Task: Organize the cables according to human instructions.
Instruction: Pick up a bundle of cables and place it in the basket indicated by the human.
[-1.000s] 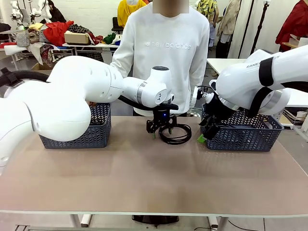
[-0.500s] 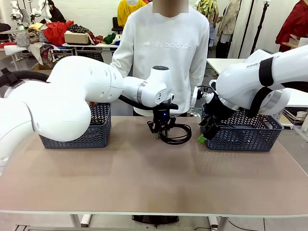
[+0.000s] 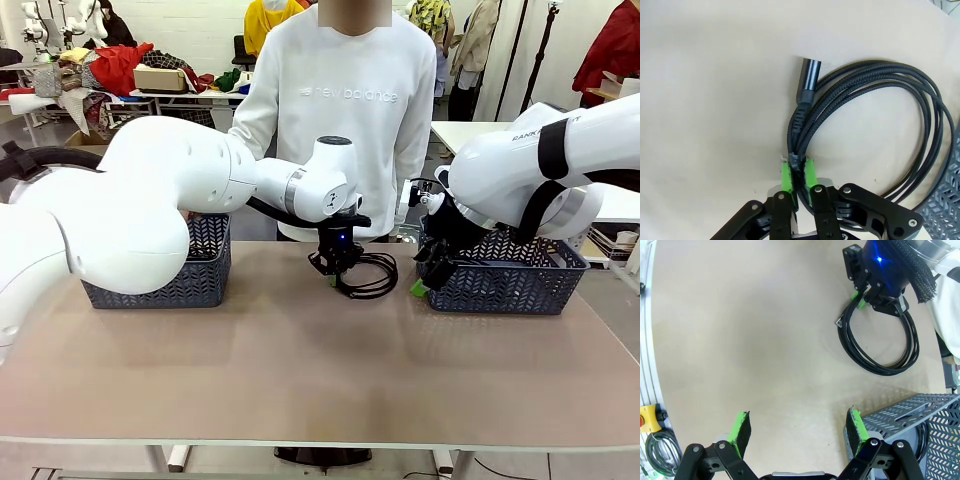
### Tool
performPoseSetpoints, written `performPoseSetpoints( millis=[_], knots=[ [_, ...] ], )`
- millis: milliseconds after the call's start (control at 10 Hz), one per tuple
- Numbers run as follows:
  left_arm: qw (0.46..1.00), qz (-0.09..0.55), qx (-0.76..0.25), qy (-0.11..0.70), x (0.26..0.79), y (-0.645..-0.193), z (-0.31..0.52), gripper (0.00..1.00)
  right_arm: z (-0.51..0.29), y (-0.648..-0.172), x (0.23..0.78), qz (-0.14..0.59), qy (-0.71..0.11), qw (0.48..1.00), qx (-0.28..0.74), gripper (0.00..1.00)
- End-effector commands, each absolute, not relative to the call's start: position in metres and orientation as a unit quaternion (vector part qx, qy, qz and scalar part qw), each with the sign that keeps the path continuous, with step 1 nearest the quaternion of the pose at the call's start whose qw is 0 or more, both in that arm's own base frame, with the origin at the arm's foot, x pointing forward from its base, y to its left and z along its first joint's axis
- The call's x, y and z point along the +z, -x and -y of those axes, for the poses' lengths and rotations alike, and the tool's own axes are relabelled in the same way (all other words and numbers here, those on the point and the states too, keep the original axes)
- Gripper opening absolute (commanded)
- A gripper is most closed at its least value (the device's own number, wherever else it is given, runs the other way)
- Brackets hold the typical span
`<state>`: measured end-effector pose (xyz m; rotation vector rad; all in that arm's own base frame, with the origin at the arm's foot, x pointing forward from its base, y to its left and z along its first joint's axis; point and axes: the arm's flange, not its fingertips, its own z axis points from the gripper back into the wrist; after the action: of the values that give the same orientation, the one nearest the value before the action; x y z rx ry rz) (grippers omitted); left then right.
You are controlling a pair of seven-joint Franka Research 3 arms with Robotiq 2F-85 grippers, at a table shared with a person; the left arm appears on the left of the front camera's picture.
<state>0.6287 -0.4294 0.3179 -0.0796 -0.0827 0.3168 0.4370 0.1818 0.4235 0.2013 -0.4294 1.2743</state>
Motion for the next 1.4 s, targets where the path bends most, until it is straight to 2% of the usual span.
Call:
performPoseSetpoints(
  millis=[0, 200, 300, 400, 700, 1000, 1300],
  knots=[
    [0.985, 0.057, 0.162, 0.023, 0.327, -0.629, 0.432, 0.0, -0.182, -0.436, 0.425, 0.2, -0.092, 0.775, 0.593, 1.0],
    [0.984, 0.057, 0.168, 0.018, 0.34, -0.619, 0.427, 0.0, -0.182, -0.436, 0.425, 0.2, -0.092, 0.775, 0.593, 1.0],
    [0.982, 0.06, 0.179, 0.01, 0.352, -0.611, 0.419, 0.04, -0.182, -0.436, 0.425, 0.2, -0.092, 0.775, 0.593, 1.0],
    [0.978, 0.069, 0.199, 0.007, 0.37, -0.599, 0.406, 0.04, -0.182, -0.436, 0.425, 0.2, -0.092, 0.775, 0.593, 1.0],
    [0.972, 0.079, 0.219, 0.036, 0.421, -0.564, 0.353, 0.04, -0.182, -0.436, 0.425, 0.2, -0.092, 0.775, 0.593, 1.0],
    [0.979, 0.097, 0.165, 0.069, 0.462, -0.539, 0.283, 0.04, -0.182, -0.436, 0.425, 0.2, -0.092, 0.775, 0.593, 1.0],
    [0.984, 0.097, 0.12, 0.086, 0.482, -0.526, 0.228, 0.04, -0.182, -0.436, 0.425, 0.2, -0.092, 0.775, 0.593, 1.0]
  ],
)
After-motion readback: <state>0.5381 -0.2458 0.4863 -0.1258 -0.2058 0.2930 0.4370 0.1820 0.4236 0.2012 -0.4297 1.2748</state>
